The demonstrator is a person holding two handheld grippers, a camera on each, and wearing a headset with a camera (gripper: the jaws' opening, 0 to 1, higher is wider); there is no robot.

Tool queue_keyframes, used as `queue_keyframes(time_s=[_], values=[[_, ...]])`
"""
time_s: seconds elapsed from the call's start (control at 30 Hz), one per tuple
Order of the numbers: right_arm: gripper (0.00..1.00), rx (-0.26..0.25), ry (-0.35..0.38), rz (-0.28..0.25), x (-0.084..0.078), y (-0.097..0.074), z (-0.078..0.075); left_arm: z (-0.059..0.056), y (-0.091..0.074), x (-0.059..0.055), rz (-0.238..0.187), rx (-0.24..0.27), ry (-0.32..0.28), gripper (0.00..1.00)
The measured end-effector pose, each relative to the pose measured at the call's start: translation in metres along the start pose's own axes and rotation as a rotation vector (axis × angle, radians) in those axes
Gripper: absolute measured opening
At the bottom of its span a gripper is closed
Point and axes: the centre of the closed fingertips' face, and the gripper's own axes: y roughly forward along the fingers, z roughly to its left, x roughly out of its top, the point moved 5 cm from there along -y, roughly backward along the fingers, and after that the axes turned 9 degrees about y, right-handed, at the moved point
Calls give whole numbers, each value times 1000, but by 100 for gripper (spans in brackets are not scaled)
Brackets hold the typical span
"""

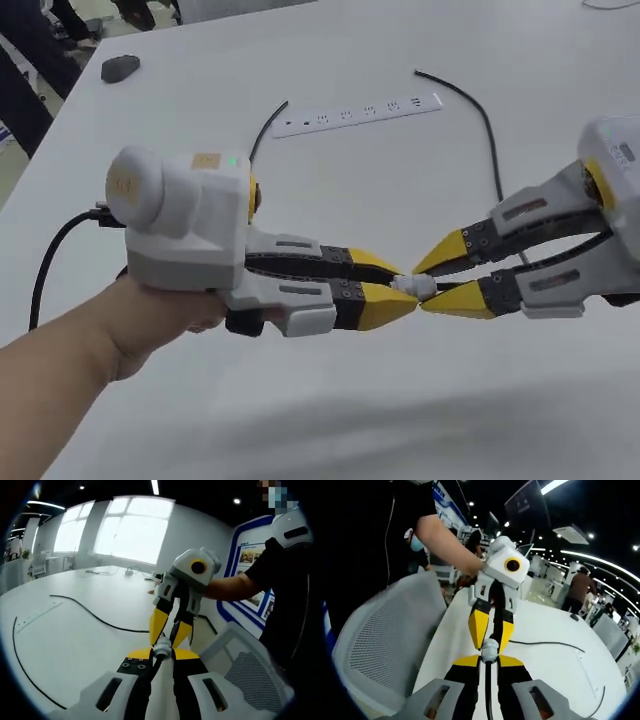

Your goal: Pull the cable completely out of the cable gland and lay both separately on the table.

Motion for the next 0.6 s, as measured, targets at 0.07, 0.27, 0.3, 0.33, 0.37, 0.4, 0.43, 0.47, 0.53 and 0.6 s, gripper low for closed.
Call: queue_keyframes(time_s=[0.07,0.27,0.3,0.33,0.37,0.4,0.43,0.47,0.53,0.6], values=[[8,-5,22,5,1,0,-1,-1,0,0,-1,5,18,14],[12,50,366,-26,3,-4,-2,-4,-2,3,-8,18,142,14],[13,60,386,-33,3,-4,-3,-4,-2,3,-9,19,151,14],[13,56,415,-32,2,-4,-4,-5,-2,4,-13,23,156,14],[14,66,457,-32,1,-4,-5,-5,-3,5,-5,28,187,14],[17,60,482,-29,-1,-4,-6,-5,-3,6,-13,34,192,14],[19,47,495,-33,-1,-4,-9,-5,-3,6,-8,37,202,14],[19,71,530,-42,0,-3,-6,-5,-4,6,-5,42,221,14],[20,85,606,-64,0,-3,-8,-6,-3,7,-3,38,236,14],[19,81,630,-51,-3,-4,-11,-7,-3,7,4,36,259,14]])
